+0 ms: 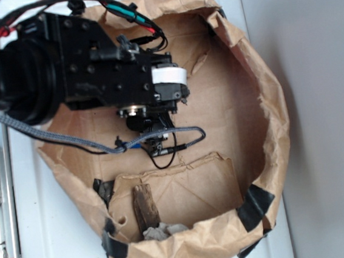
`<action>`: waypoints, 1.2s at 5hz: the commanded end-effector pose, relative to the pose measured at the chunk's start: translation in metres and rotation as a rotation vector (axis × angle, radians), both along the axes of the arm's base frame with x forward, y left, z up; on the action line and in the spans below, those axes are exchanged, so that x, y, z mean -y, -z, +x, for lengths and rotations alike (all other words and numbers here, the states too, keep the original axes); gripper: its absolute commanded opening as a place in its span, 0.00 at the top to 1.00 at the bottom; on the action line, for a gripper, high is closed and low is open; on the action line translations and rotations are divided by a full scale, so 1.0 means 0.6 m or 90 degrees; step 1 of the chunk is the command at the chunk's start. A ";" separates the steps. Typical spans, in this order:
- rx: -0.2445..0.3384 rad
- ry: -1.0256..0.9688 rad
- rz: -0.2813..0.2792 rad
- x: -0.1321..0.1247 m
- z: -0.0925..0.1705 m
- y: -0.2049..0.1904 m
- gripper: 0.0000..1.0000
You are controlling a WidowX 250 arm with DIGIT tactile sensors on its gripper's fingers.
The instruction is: Grab the blue ball.
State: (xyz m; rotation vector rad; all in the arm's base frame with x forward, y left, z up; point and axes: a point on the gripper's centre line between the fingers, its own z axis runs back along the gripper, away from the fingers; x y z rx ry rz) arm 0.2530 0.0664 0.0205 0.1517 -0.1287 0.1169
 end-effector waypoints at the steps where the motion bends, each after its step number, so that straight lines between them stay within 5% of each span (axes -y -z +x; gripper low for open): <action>1: 0.035 -0.031 -0.017 -0.021 0.012 -0.051 1.00; 3: 0.088 -0.043 -0.141 0.000 0.010 -0.194 1.00; 4: 0.129 -0.057 -0.131 0.022 -0.002 -0.278 1.00; 6: 0.146 -0.083 -0.033 0.043 -0.004 -0.270 1.00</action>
